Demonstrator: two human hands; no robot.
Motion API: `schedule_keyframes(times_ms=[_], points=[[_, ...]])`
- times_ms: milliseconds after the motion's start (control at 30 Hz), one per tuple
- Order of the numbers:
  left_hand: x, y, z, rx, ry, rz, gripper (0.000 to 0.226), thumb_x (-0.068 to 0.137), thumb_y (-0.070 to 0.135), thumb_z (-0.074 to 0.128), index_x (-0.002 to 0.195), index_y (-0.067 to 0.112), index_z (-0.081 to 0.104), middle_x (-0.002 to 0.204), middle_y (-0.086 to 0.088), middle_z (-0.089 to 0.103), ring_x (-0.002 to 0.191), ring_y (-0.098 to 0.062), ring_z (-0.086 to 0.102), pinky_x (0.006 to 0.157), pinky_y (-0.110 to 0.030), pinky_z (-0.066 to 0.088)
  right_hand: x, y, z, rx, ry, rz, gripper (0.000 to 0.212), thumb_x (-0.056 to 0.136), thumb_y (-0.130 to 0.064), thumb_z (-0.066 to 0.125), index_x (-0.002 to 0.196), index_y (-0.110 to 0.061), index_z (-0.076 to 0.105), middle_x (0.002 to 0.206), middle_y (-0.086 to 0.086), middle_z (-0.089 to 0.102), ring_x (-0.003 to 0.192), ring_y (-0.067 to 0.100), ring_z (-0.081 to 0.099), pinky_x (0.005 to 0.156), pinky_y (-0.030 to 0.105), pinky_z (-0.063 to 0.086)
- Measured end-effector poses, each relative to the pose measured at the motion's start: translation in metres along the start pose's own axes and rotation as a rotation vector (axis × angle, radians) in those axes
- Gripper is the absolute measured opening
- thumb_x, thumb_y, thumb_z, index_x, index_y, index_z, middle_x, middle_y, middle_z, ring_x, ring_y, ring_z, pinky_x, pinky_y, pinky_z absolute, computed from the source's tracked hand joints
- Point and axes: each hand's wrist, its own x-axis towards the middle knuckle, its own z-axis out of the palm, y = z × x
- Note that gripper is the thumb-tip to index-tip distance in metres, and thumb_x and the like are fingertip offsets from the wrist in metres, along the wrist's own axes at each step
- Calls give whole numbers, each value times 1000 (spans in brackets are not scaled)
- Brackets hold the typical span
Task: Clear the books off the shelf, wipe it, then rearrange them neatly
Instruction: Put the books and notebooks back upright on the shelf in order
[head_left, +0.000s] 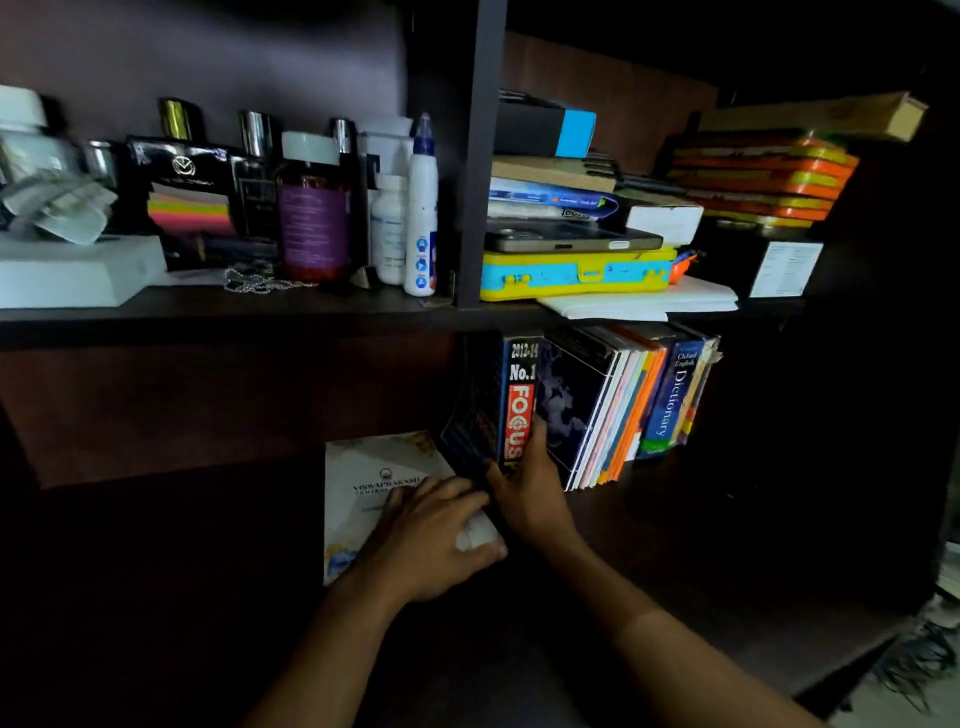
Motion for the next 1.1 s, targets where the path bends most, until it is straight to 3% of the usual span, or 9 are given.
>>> schedule_keyframes(times_ms=[200, 300, 400, 467, 567, 700, 800, 900, 1100], points=[[2, -9, -10, -326, 250, -80, 55, 91, 66, 56, 136, 35, 58, 146, 11, 47, 136, -12, 42, 106, -26, 33, -2, 5, 1, -40, 85, -20, 71, 88, -24, 76, 147, -19, 37, 135, 2, 59, 123, 17, 58, 103, 35, 49], [-7, -30, -31, -140, 464, -504, 52, 97, 61, 48, 141, 32, 51, 144, -6, 50, 132, -32, 46, 103, -44, 43, -10, -3, -3, -86, 239, -98, 69, 85, -30, 79, 141, -17, 42, 134, 3, 50, 124, 18, 51, 102, 35, 47], [-21, -47, -44, -8, 234, -818, 66, 96, 65, 42, 152, 31, 34, 147, -14, 48, 132, -40, 46, 100, -47, 44, -28, -10, -8, -113, 228, -200, 27, 90, -25, 72, 107, -23, 50, 97, -1, 57, 88, 15, 59, 74, 32, 49], [-20, -52, -43, -54, 167, -823, 65, 96, 64, 46, 150, 30, 37, 139, -12, 58, 123, -37, 57, 92, -41, 47, -39, -13, -8, -166, -28, -150, 19, 92, -39, 66, 100, -27, 54, 85, -9, 59, 78, 7, 57, 68, 29, 45], [-13, -55, -36, -161, 199, -785, 62, 93, 60, 55, 142, 24, 46, 128, -12, 65, 109, -37, 67, 89, -38, 55, -43, -8, -3, -387, -230, -199, 52, 86, -70, 45, 115, -28, 59, 104, -10, 61, 97, 8, 57, 86, 33, 49], [-14, -58, -30, -327, 184, -794, 43, 93, 50, 61, 122, 19, 55, 81, -6, 74, 59, -25, 73, 57, -35, 62, -39, -7, -5, -358, -254, -169, 52, 87, -61, 53, 121, -24, 60, 114, -3, 60, 101, 13, 59, 86, 27, 48], [-15, -56, -31, -265, 223, -783, 57, 89, 56, 63, 133, 22, 51, 106, -7, 72, 87, -30, 73, 77, -39, 62, -39, -7, -10, -275, -216, -135, 34, 90, -41, 67, 118, -22, 62, 105, -5, 64, 92, 11, 61, 79, 27, 49], [-13, -53, -30, -257, 239, -758, 76, 88, 55, 68, 148, 21, 35, 131, -10, 63, 117, -34, 63, 93, -38, 53, -39, -11, -11, -265, -235, -135, 33, 88, -41, 68, 117, -26, 64, 101, -8, 65, 89, 7, 62, 78, 29, 53], [-11, -56, -25, -1097, 433, -763, 33, 87, 30, 78, 113, 12, 66, 108, -11, 74, 90, -28, 73, 82, -44, 62, -40, -11, -12, -208, -275, -135, 31, 87, -37, 75, 116, -29, 65, 98, -13, 65, 85, 2, 63, 72, 17, 53]])
